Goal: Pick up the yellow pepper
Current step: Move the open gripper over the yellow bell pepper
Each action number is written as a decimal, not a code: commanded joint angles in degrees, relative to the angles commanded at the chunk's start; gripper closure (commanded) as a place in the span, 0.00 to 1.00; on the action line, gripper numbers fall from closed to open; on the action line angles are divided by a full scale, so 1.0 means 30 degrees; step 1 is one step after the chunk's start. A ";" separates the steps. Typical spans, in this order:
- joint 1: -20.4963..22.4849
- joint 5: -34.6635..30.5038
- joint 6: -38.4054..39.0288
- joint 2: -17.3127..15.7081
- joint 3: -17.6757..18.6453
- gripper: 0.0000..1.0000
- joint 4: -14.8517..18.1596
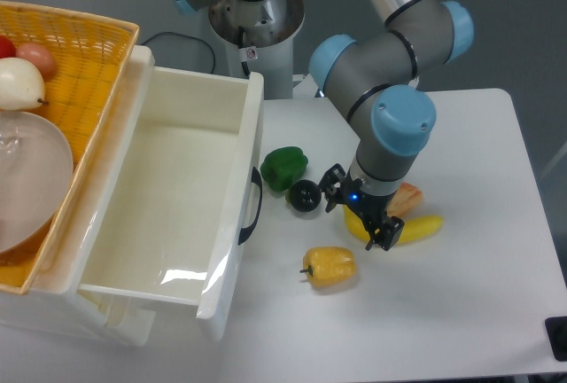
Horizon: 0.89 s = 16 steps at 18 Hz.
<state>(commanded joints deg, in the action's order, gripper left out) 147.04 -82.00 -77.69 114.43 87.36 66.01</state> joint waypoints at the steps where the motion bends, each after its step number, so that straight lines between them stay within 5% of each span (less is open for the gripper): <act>1: -0.0029 0.0029 -0.0408 0.0000 -0.0058 0.00 -0.0029; 9: -0.0146 0.0234 -0.6966 0.1491 -0.0584 0.00 -0.0059; 16: -0.0527 0.0263 -0.7531 0.2225 -0.0703 0.00 -0.0233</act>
<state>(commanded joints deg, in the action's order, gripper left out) 145.46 -81.21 -100.28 121.11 85.25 65.31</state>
